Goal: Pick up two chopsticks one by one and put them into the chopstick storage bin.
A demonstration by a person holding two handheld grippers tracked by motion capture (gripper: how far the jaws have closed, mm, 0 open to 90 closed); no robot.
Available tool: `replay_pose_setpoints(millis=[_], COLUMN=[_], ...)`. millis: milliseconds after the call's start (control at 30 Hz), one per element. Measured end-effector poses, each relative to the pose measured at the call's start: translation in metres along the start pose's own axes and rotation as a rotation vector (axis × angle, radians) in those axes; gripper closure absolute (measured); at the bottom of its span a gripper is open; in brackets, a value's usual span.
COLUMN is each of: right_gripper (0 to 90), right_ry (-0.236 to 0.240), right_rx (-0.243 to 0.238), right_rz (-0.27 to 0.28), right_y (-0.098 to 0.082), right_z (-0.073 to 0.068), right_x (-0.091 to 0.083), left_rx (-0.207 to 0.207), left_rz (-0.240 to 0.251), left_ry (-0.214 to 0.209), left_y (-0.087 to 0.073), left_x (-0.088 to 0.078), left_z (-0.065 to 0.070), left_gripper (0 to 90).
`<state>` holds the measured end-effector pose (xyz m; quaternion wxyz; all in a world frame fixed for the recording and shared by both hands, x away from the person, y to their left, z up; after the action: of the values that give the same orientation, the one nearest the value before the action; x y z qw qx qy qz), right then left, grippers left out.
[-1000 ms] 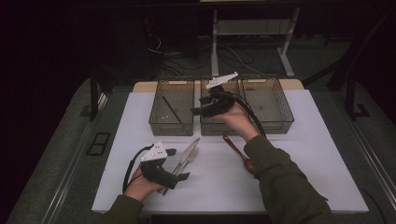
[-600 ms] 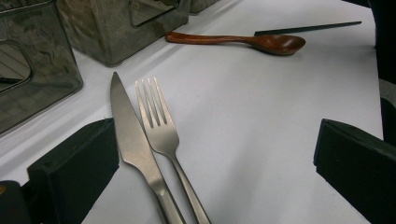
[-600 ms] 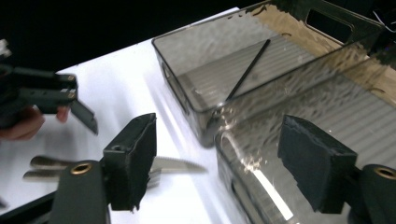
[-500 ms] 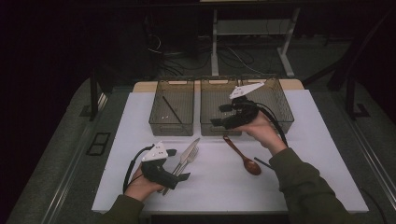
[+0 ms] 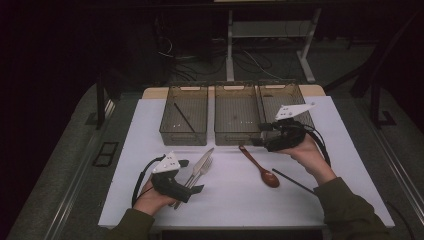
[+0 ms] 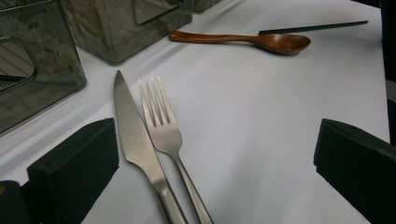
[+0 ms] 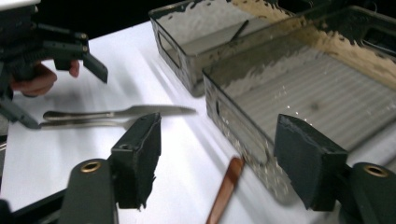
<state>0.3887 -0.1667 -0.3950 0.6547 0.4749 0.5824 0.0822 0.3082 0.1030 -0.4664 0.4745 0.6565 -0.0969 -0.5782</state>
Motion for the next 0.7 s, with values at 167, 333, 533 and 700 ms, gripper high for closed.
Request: replay_pose_setpoints(millis=[167, 333, 533, 700], right_gripper=[41.0, 48.6, 57.8, 60.2], right_ry=[-0.011, -0.024, -0.031, -0.039], right_rx=[0.020, 0.023, 0.056, 0.062], right_rz=[-0.013, -0.031, -0.044, -0.052], right_y=[-0.022, -0.040, -0.061, -0.079], right_z=[0.003, 0.003, 0.003, 0.002], right_x=[-0.007, -0.015, -0.026, -0.036], left_rx=[-0.001, -0.001, -0.002, -0.004], left_rz=[-0.005, -0.004, -0.002, 0.000], left_ry=[0.001, 0.001, 0.002, 0.003], left_y=[0.000, 0.000, 0.000, -0.001], left_x=[0.000, -0.001, -0.001, -0.001], left_z=[0.000, 0.000, 0.000, 0.000], left_gripper=[0.0, 0.0, 0.0, 0.0])
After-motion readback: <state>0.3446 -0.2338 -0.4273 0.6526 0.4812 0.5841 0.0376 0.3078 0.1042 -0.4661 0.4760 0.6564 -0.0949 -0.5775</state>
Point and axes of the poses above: each handheld gripper's, and its own axes: x roughly forward along the jaws, y roughly out of its top, z roughly to its right, the point moved 7 cm from there along x, roughly forward along the jaws, and after that the axes turned 11 degrees about -z, right-handed, at the moved point
